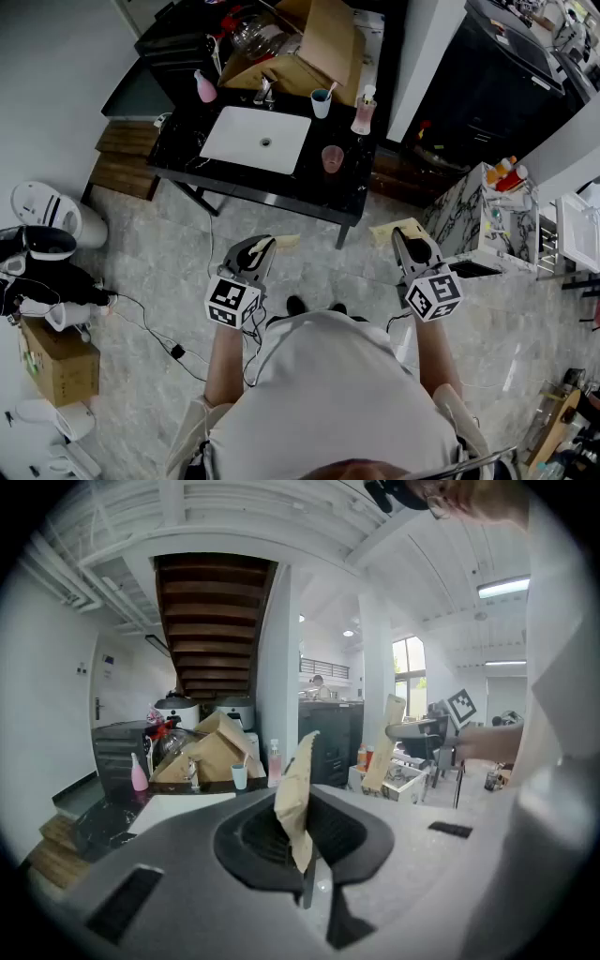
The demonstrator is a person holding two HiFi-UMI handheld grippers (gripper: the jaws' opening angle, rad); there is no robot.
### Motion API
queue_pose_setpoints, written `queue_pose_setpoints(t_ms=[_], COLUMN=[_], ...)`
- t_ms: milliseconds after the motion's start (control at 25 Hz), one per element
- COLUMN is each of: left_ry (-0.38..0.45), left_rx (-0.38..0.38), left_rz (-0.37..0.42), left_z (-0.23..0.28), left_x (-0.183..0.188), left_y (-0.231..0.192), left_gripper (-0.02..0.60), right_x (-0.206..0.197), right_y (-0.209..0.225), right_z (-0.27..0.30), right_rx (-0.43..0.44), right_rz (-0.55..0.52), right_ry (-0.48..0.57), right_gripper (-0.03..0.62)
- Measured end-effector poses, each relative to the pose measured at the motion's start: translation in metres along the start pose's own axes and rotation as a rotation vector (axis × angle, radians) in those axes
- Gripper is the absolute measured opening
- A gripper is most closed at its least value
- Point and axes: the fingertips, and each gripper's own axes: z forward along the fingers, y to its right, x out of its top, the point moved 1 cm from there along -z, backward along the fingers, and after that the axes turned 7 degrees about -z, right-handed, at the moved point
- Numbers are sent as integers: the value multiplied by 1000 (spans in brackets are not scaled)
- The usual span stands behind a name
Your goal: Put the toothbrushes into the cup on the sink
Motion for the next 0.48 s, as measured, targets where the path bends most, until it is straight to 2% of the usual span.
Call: queue_pose_setpoints(t_ms=[480], left_ry=[-3], left_rx=[-13], left_rz=[-12], left_z=[3], left_x=[-2], left_y=[-12], left_gripper=[35], right_x=[1], right_y=[-2], right_z=[10], right_rx=[-19], right_rz=[18], right_ry=[-1], right_gripper=[75])
